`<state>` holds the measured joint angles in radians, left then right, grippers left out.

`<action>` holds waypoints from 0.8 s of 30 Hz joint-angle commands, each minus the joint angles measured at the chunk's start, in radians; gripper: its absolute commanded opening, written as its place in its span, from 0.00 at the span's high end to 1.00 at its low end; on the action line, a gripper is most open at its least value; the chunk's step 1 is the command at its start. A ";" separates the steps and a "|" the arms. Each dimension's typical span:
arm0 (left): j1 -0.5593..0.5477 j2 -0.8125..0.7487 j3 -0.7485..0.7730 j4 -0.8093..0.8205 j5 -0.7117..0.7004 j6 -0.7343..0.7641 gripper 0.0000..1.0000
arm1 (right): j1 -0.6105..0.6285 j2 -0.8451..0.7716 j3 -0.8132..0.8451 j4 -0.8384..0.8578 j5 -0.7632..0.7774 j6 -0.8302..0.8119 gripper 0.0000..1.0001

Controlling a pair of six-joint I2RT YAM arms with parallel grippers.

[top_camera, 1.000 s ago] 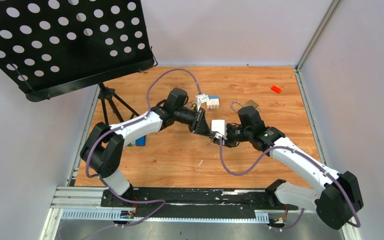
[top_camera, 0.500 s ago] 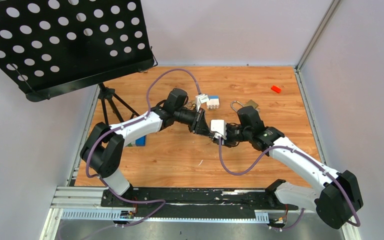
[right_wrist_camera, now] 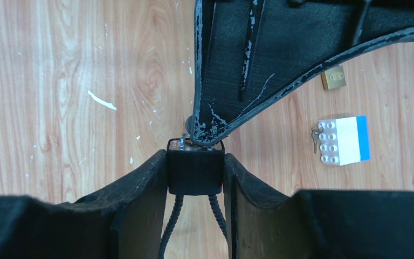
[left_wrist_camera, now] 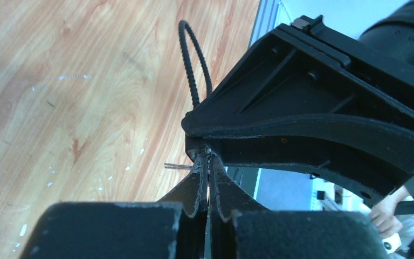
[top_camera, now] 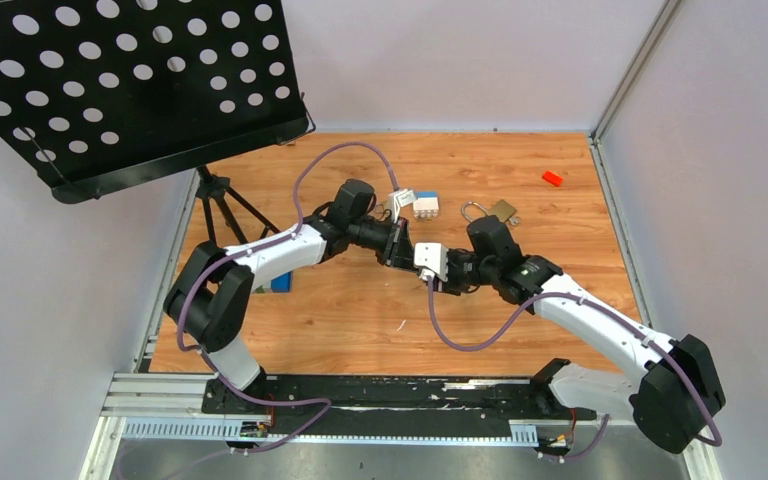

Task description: Unlock with the key

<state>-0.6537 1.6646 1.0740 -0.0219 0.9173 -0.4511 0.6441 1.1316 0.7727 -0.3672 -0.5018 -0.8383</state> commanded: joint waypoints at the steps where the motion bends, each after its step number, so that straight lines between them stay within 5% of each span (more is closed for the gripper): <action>1: 0.000 0.047 -0.039 0.129 0.016 -0.155 1.00 | 0.041 0.014 0.006 0.119 0.115 0.012 1.00; 15: -0.002 0.110 -0.096 0.303 0.011 -0.331 1.00 | 0.048 0.075 0.051 0.150 0.172 0.102 1.00; 24: -0.001 0.077 -0.052 0.145 0.008 -0.069 1.00 | 0.027 0.066 0.068 0.083 0.058 0.090 1.00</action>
<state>-0.6399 1.7760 0.9901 0.2073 0.9134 -0.6834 0.6849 1.2232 0.7681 -0.3611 -0.3592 -0.7567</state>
